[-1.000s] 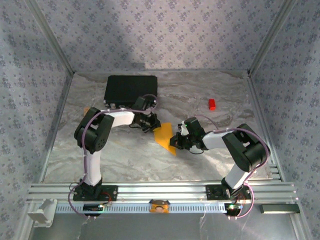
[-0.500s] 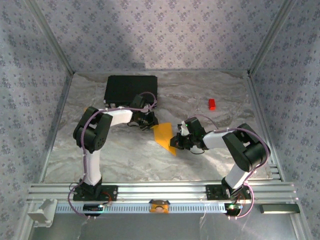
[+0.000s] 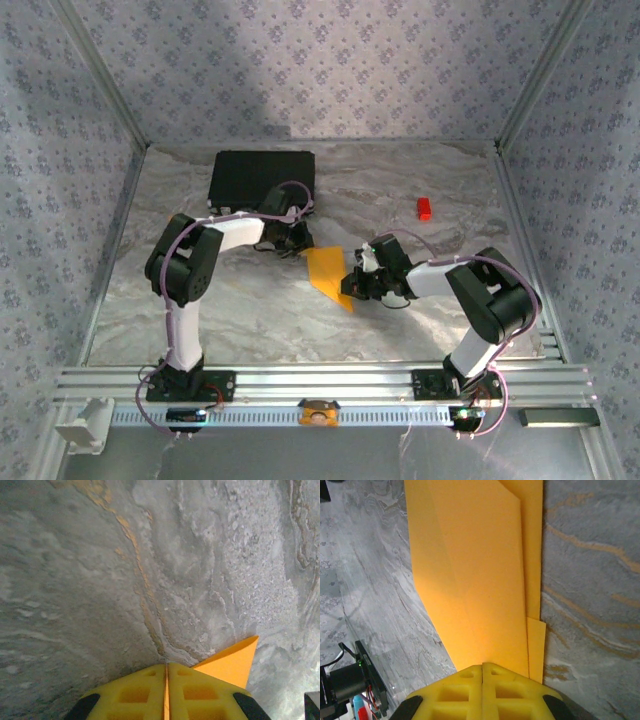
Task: Fold a paper plane with a square sheet of paper (pick it up from the middle)
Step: Fourth fold the wing at the center of the table.
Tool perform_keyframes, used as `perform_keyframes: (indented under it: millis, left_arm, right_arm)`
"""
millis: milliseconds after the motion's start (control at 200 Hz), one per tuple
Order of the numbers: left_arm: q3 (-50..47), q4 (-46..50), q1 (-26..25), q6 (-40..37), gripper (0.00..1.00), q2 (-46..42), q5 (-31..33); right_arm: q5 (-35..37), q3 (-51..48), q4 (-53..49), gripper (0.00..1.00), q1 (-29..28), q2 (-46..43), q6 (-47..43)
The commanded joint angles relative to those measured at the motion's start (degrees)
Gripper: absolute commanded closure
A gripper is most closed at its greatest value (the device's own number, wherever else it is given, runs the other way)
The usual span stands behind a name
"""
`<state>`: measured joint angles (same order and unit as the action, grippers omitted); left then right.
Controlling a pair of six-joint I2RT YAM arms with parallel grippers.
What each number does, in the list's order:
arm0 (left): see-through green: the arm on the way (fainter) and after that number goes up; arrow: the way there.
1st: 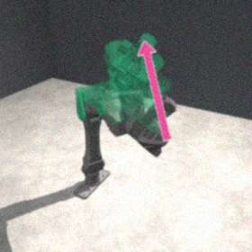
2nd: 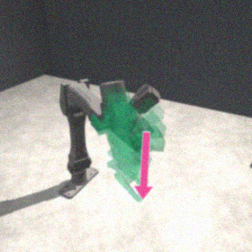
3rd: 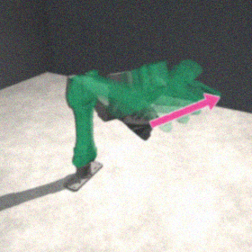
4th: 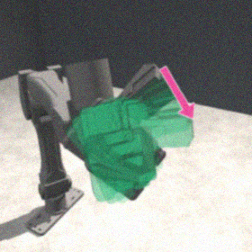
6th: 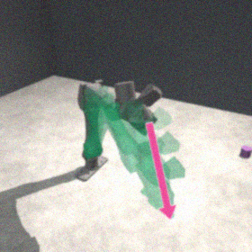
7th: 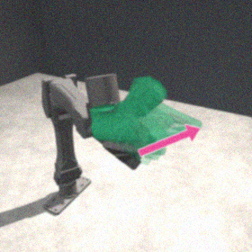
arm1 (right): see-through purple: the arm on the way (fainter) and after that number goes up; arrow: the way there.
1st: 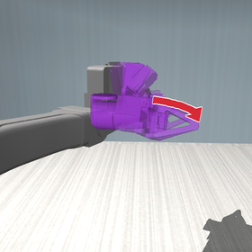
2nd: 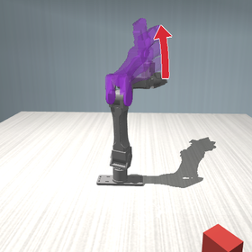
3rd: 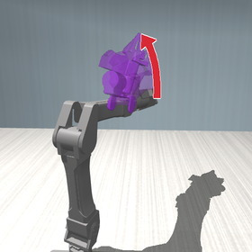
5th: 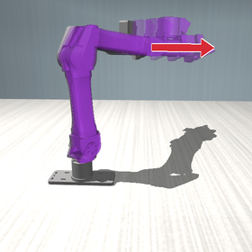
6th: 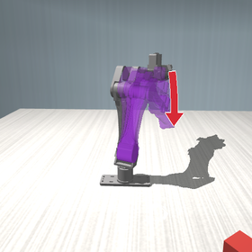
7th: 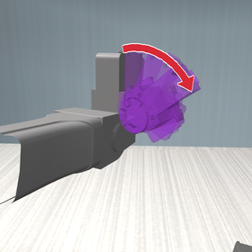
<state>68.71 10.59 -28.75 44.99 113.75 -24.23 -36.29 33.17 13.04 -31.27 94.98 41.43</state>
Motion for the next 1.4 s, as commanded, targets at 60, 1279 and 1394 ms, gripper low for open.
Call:
perform_keyframes:
  millis: [60, 1279, 1394]
  left_arm:
    - [-1.3, 1.9, 1.0, -2.9, 0.9, -4.2, 4.2]
    - [-6.7, -1.9, -5.5, -5.3, 0.89, -1.4, -4.0]
    - [-6.5, -1.6, -5.5, -5.2, 0.89, -1.5, -3.9]
  right_arm:
    - [0.7, -2.0, -10.6, 1.0, 0.0, 1.1, -1.7]
    - [4.6, 12.6, -11.8, 1.0, -2.7, 3.6, 1.0]
    - [4.9, 12.6, -11.4, 1.0, -2.5, 6.6, 1.0]
